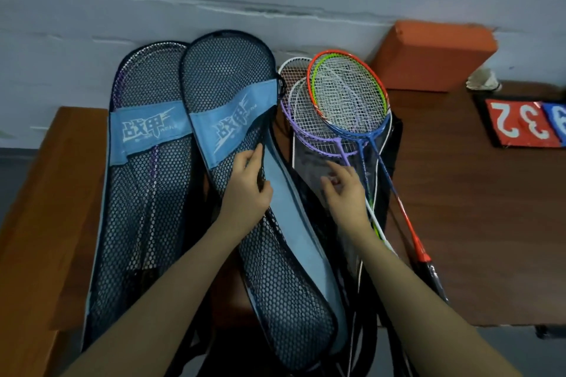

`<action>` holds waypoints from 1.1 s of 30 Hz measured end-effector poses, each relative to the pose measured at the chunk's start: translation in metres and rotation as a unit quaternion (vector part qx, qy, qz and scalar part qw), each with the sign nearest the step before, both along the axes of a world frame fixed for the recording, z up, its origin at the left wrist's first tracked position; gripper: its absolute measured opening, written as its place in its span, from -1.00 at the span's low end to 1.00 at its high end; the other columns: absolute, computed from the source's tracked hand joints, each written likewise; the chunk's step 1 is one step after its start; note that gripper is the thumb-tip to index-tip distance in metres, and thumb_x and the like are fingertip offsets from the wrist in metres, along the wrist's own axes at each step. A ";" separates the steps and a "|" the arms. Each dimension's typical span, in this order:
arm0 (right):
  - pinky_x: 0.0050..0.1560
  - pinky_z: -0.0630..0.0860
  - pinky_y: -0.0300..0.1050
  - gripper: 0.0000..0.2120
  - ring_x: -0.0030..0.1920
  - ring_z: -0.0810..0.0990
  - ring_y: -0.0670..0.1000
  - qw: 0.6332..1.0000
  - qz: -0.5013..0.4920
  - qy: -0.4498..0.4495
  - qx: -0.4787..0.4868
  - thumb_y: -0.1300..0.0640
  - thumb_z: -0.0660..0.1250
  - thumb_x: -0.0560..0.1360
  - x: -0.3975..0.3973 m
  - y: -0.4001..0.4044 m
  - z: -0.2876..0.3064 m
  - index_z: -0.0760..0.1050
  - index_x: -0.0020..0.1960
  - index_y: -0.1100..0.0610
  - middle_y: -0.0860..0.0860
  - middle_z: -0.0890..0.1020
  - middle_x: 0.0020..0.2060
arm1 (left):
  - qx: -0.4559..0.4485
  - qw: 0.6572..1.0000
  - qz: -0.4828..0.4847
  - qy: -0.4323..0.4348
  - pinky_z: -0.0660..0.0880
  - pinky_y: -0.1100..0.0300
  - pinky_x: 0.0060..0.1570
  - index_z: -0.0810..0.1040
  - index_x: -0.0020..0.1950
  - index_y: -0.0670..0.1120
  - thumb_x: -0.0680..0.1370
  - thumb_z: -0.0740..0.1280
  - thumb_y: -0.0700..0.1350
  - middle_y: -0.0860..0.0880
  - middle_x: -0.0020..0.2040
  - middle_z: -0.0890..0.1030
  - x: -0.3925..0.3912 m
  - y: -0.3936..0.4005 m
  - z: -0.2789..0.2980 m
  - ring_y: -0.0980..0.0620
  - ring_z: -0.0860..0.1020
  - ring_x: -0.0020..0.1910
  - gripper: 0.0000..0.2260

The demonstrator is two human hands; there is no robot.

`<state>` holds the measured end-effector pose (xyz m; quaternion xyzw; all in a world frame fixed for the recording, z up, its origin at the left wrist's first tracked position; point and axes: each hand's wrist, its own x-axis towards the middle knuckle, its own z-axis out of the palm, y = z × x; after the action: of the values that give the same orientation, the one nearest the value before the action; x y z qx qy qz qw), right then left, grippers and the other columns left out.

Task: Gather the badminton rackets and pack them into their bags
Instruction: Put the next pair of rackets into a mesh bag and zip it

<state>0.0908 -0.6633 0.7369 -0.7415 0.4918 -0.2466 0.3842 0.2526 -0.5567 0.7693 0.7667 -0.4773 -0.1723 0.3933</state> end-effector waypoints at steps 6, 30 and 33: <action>0.03 0.40 0.10 -0.69 0.05 0.48 0.29 0.972 -0.111 0.179 -0.109 0.16 0.29 0.50 -0.064 -0.042 -0.008 0.49 0.23 0.21 0.23 0.52 0.08 | -0.015 0.999 0.029 0.024 0.32 0.49 -0.23 0.28 0.44 -0.16 0.53 0.25 -0.28 -0.10 0.12 0.38 -0.019 -0.019 0.000 0.17 0.41 -0.27 -0.53; -0.12 0.55 0.08 -0.57 -0.16 0.61 0.23 0.983 -0.006 0.181 -0.017 0.22 0.28 0.49 -0.055 -0.089 -0.013 0.39 0.35 0.08 0.18 0.67 -0.12 | 0.043 0.996 0.080 -0.017 0.14 0.69 -0.08 0.39 0.36 -0.19 0.54 0.23 -0.30 -0.09 0.12 0.41 -0.035 -0.027 -0.009 0.32 0.26 -0.13 -0.63; -0.24 0.47 -0.07 -0.56 -0.18 0.59 0.15 0.991 -0.013 0.134 -0.014 0.23 0.26 0.51 -0.058 -0.087 -0.012 0.38 0.38 0.07 0.14 0.66 -0.08 | 0.044 0.996 0.080 -0.009 0.14 0.70 -0.09 0.38 0.37 -0.18 0.54 0.23 -0.29 -0.08 0.13 0.41 -0.035 -0.028 -0.008 0.33 0.26 -0.12 -0.62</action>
<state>0.0332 -0.7499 0.7249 -0.7669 0.5444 -0.1572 0.3012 0.2179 -0.5843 0.7610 0.8209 -0.4096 -0.1538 0.3669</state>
